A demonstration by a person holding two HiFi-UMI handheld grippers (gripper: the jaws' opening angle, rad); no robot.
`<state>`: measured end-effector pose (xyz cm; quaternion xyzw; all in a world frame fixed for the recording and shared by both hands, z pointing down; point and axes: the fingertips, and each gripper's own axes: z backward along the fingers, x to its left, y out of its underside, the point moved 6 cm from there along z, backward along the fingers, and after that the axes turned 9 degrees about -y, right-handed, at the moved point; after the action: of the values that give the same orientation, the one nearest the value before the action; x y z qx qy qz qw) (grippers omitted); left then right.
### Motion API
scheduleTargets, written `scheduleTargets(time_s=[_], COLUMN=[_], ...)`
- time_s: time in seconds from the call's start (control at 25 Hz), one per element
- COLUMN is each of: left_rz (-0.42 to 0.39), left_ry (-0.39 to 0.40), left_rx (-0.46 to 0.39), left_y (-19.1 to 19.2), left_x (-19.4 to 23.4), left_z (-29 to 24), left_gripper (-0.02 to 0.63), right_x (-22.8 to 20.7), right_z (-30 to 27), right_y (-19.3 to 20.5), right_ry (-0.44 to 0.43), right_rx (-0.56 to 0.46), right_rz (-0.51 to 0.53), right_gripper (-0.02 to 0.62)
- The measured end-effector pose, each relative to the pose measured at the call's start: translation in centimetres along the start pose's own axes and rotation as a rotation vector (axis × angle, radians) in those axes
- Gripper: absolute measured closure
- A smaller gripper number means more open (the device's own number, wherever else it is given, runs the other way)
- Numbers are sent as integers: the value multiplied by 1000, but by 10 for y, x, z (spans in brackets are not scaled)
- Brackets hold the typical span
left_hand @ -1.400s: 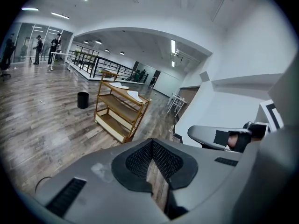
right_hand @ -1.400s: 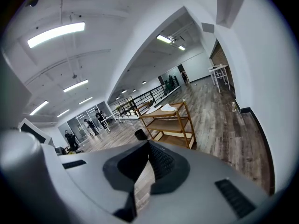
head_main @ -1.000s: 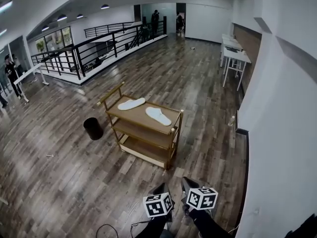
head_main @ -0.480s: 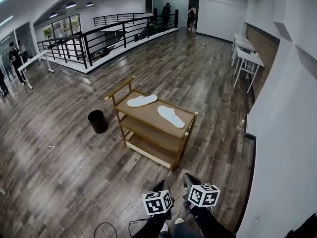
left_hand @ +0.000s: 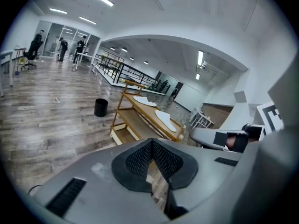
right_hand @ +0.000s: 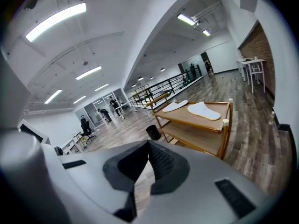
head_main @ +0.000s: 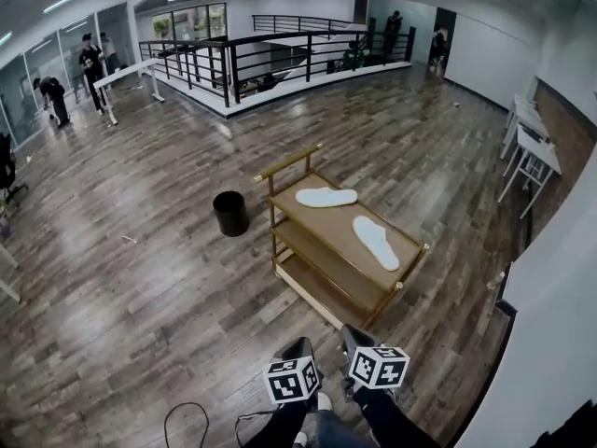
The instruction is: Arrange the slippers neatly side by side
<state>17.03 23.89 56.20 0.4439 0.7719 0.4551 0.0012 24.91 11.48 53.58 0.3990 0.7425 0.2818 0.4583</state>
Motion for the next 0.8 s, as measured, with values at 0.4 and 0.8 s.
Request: scheduleTargets(time_s=[0.4, 0.8], left_rz=[176, 281], left_ry=[-237, -395], left_rx=[-111, -176], left_y=[-46, -62], left_x=[38, 82], left_z=[-15, -8], left_gripper=[607, 607], right_x=[20, 54], right_z=[-91, -150], right_y=[-39, -44], right_ry=[-252, -409], right_rx=[153, 236], right_rz=[109, 159], right_gripper=[597, 597])
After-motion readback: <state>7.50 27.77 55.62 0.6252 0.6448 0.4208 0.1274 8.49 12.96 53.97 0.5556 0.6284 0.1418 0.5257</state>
